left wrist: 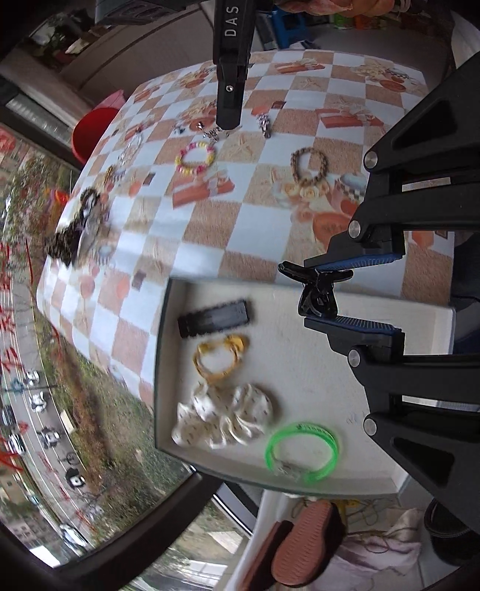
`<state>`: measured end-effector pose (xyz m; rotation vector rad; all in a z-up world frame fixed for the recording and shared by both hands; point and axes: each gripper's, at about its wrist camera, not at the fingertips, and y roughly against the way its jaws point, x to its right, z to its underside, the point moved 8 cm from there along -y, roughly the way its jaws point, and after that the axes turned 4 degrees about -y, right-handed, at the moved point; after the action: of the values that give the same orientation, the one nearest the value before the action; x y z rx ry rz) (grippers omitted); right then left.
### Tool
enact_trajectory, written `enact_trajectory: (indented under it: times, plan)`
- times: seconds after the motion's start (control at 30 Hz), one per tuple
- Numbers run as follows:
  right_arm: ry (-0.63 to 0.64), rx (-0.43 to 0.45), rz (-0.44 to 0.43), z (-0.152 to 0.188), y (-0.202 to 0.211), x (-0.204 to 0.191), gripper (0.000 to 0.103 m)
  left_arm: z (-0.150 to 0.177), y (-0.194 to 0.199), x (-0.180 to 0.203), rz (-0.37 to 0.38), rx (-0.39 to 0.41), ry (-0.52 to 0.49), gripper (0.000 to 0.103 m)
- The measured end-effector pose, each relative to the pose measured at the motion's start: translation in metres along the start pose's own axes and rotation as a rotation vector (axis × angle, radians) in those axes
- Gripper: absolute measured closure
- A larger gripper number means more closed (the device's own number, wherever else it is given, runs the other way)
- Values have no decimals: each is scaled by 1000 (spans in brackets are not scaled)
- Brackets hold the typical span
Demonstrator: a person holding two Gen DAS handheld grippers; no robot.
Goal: Organize jewelry
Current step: 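Carry the claw clip into the box and open the left tool while the right tool releases the charm there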
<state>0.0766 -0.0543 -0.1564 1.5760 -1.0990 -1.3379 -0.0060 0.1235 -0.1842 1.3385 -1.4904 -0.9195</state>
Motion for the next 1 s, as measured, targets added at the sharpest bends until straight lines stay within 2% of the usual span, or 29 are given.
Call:
enact_trajectory:
  times: [0.37, 0.57, 0.7, 1.0]
  plan:
    - [191, -89, -50, 3, -48, -94, 91, 41, -4, -78, -88, -33, 184, 75]
    - [270, -140, -48, 13, -80, -131, 91, 63, -15, -108, -127, -60, 267, 75]
    - [306, -176, -40, 21, -101, -148, 91, 76, -25, -123, -140, -78, 314, 75]
    - [336, -221, 5, 22, -139, -162, 91, 82, -43, -137, -167, -98, 335, 75]
